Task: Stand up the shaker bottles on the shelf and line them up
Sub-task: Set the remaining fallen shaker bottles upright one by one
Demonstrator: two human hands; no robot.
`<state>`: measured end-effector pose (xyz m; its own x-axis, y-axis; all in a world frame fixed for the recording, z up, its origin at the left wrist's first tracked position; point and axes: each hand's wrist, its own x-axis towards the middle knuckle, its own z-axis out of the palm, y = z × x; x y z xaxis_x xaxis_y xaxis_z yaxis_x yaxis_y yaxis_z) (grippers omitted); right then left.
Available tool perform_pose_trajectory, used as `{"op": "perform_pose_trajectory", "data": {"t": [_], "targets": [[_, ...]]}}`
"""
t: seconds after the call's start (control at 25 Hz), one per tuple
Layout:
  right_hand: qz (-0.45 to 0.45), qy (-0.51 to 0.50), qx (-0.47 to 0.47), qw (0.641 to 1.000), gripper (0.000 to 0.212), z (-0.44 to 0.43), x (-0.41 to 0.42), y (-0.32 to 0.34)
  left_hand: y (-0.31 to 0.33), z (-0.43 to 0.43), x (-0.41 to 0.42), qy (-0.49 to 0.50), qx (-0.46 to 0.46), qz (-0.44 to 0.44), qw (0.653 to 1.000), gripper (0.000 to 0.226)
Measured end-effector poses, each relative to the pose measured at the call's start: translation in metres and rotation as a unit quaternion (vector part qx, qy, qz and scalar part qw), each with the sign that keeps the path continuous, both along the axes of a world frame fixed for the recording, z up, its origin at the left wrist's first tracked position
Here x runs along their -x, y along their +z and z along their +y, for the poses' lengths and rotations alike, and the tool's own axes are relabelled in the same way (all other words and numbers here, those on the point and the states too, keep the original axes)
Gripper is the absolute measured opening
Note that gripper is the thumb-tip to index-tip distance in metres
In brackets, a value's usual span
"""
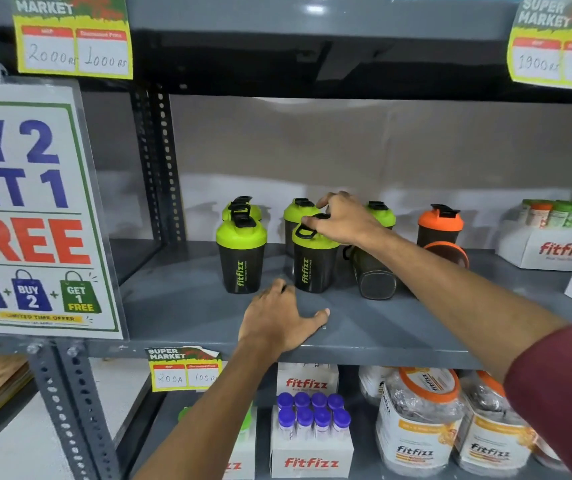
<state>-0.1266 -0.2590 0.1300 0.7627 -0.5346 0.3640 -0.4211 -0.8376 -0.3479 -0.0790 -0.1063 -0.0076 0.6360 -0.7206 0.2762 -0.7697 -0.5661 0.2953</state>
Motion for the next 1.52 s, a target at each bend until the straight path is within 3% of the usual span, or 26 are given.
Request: {"op": "perform_pose_trajectory", "data": {"t": [0.2,0.44,0.52,0.68,0.8,0.88,0.96,1.28,1.52], "targets": [[0.004,0.038,-0.028,0.999,0.04,0.005,0.004,-0.004,0.0,-0.001,0.0,0.005,-0.006,0.001,1.0,0.09],[-0.04,0.071,-0.07,0.994,0.043,-0.001,0.021,-0.006,0.003,0.004,0.005,0.0,-0.009,0.004,1.0,0.084],[-0.083,0.043,-0.026,0.995,0.043,-0.018,0.033,-0.007,0.004,0.004,0.01,0.001,-0.005,0.003,1.0,0.082],[-0.008,-0.108,0.06,0.992,0.07,-0.061,0.051,-0.025,0.005,-0.01,0.037,-0.007,-0.002,-0.016,1.0,0.075],[0.089,-0.162,-0.014,0.983,0.103,-0.075,0.048,-0.044,0.006,-0.039,0.065,-0.047,-0.023,-0.015,0.999,0.074],[0.108,-0.142,-0.065,0.982,0.106,-0.082,0.042,-0.052,0.011,-0.057,0.077,-0.059,-0.041,-0.008,0.997,0.072],[0.086,-0.123,-0.094,0.984,0.094,-0.091,0.04,-0.059,0.015,-0.072,0.083,-0.059,-0.044,0.01,0.997,0.071],[-0.112,-0.008,-0.124,0.986,0.08,-0.115,0.077,-0.06,0.004,-0.084,0.086,-0.051,-0.023,-0.032,0.998,0.073],[-0.102,0.061,-0.14,0.983,0.077,-0.109,0.102,-0.061,0.001,-0.083,0.083,-0.056,-0.017,-0.032,0.998,0.074]]}}
